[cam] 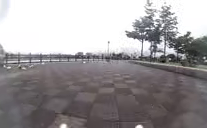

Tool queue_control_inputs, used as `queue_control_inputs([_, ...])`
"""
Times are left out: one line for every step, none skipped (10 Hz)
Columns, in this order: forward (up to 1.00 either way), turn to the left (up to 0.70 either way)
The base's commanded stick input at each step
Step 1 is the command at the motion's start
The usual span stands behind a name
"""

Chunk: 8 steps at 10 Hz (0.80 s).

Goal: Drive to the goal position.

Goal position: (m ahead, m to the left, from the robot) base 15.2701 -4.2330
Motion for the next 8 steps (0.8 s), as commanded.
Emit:
queue_control_inputs([0.85, 0.01])
queue_control_inputs([0.85, 0.01])
queue_control_inputs([0.85, 0.01])
queue_control_inputs([0.85, 0.01])
queue_control_inputs([0.85, 0.01])
queue_control_inputs([0.85, 0.01])
queue_control_inputs([0.85, 0.01])
queue_control_inputs([0.85, 0.01])
